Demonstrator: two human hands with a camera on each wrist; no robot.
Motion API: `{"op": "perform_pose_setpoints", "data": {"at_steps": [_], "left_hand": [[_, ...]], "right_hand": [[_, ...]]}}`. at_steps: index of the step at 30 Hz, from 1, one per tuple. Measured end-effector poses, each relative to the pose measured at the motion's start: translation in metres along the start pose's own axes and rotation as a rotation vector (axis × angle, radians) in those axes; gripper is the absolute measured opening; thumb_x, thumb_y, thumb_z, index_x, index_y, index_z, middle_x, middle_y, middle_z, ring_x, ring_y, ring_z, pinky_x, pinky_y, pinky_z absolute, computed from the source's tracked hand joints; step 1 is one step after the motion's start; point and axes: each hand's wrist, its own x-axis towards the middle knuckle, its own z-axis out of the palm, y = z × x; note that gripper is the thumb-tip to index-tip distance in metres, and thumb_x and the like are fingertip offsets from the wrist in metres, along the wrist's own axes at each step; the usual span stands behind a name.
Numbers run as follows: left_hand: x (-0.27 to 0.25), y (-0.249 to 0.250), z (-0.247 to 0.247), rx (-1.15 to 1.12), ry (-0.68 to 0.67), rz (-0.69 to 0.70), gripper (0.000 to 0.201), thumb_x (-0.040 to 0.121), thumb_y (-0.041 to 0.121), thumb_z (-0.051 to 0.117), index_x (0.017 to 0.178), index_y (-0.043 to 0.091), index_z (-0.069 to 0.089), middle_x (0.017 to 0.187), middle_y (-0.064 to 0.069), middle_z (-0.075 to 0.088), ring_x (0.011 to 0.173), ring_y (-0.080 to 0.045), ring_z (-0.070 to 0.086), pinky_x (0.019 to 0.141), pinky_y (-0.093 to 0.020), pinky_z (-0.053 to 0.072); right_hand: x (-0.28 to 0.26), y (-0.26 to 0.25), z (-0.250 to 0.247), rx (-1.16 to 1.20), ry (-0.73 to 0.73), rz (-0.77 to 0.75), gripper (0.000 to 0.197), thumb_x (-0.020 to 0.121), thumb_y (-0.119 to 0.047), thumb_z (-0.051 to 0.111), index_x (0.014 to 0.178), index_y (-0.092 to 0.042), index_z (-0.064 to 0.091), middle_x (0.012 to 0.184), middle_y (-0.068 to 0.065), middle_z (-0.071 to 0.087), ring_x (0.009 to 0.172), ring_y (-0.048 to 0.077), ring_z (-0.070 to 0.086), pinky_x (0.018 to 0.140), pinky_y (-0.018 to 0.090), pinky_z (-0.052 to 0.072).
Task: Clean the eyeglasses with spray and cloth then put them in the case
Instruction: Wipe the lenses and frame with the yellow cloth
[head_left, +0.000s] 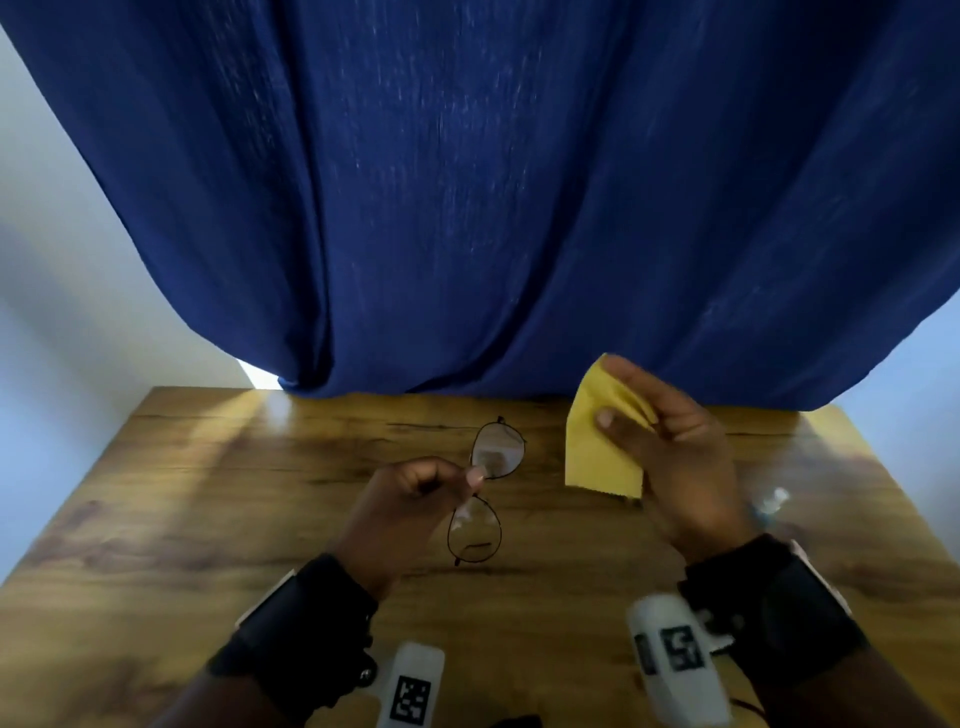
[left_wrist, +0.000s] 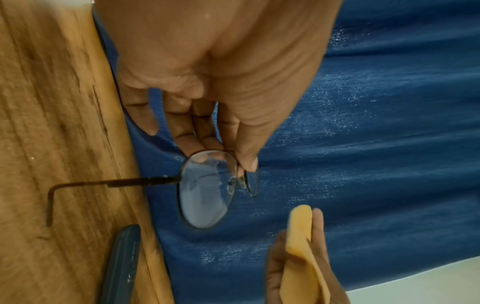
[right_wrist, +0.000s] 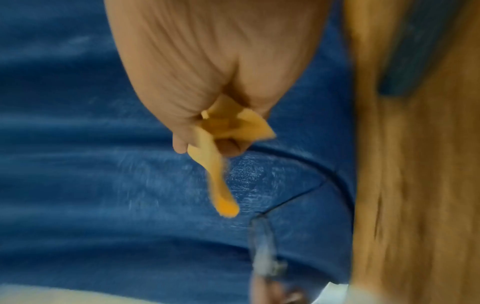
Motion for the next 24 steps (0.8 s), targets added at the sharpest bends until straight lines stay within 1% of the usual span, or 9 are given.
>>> {"op": "perform_pose_setpoints", "data": {"at_steps": [2,3,5,7,10,14,18,22,24], "left_hand": [[0.0,0.003,0.01,0.026,0.022,0.001,0.031,0.085,0.046,0.073,0.077,0.016,0.078,0.089,-0.022,0.076,0.085,-0.036,0.069,0.088,-0.044,0.055],[-0.001,0.004,0.014,0.038,0.026,0.014,0.031,0.087,0.044,0.073,0.076,0.015,0.077,0.088,-0.025,0.074,0.083,-0.038,0.067,0.083,-0.043,0.053],[-0.002,0.006,0.026,0.069,0.038,0.047,0.03,0.088,0.042,0.073,0.074,0.016,0.076,0.083,-0.028,0.07,0.074,-0.029,0.061,0.076,-0.037,0.05],[-0.005,0.01,0.038,0.092,0.053,0.066,0.029,0.084,0.044,0.073,0.073,0.018,0.076,0.078,-0.02,0.071,0.073,-0.018,0.06,0.072,-0.033,0.049],[-0.01,0.01,0.05,0.078,0.083,0.047,0.03,0.082,0.049,0.071,0.075,0.02,0.078,0.079,-0.015,0.073,0.075,-0.014,0.062,0.074,-0.032,0.05],[-0.021,0.004,0.056,0.095,0.106,0.051,0.035,0.089,0.046,0.066,0.081,0.014,0.078,0.078,-0.02,0.074,0.073,-0.016,0.068,0.072,-0.024,0.053],[-0.027,0.007,0.06,0.145,0.159,0.069,0.027,0.091,0.038,0.066,0.078,0.019,0.079,0.081,-0.008,0.077,0.074,-0.006,0.07,0.069,-0.014,0.051],[-0.027,0.006,0.054,0.182,0.179,0.09,0.026,0.088,0.048,0.066,0.076,0.029,0.079,0.087,-0.006,0.075,0.084,-0.023,0.071,0.076,-0.035,0.056],[-0.027,0.007,0.048,0.211,0.173,0.106,0.028,0.086,0.053,0.065,0.077,0.031,0.079,0.087,-0.004,0.075,0.083,-0.022,0.071,0.075,-0.036,0.056]], "right_hand": [[-0.001,0.005,-0.008,-0.627,-0.112,-0.335,0.048,0.097,-0.005,0.064,0.124,-0.045,0.066,0.126,-0.026,0.062,0.113,-0.015,0.055,0.088,0.003,0.045],[0.0,0.013,-0.012,-0.831,-0.183,-0.475,0.05,0.097,-0.004,0.061,0.13,-0.041,0.063,0.126,-0.026,0.059,0.108,-0.014,0.052,0.087,0.0,0.04],[-0.001,0.029,-0.016,-1.051,-0.342,-0.614,0.061,0.091,0.004,0.057,0.14,-0.033,0.058,0.134,-0.019,0.056,0.102,-0.005,0.043,0.082,0.004,0.04],[-0.003,0.045,-0.023,-1.17,-0.438,-0.667,0.071,0.087,0.009,0.062,0.145,-0.031,0.052,0.146,-0.017,0.052,0.104,0.007,0.045,0.076,0.011,0.047],[-0.011,0.055,-0.033,-1.187,-0.493,-0.716,0.07,0.092,0.001,0.061,0.152,-0.032,0.043,0.151,-0.015,0.049,0.107,0.015,0.05,0.076,0.024,0.055],[-0.019,0.049,-0.042,-1.07,-0.5,-0.788,0.061,0.093,-0.017,0.056,0.151,-0.032,0.045,0.129,-0.01,0.05,0.105,0.011,0.051,0.083,0.032,0.053],[-0.011,0.054,-0.05,-0.958,-0.524,-0.752,0.049,0.095,-0.013,0.057,0.142,-0.027,0.06,0.152,-0.018,0.051,0.125,0.017,0.055,0.094,0.044,0.051],[-0.016,0.058,-0.045,-0.921,-0.608,-0.728,0.053,0.092,-0.013,0.067,0.143,-0.025,0.059,0.155,-0.012,0.05,0.132,0.015,0.053,0.106,0.035,0.047],[-0.016,0.054,-0.041,-0.892,-0.567,-0.721,0.044,0.093,-0.017,0.07,0.137,-0.024,0.064,0.15,-0.013,0.055,0.126,0.011,0.056,0.104,0.024,0.047]]}}
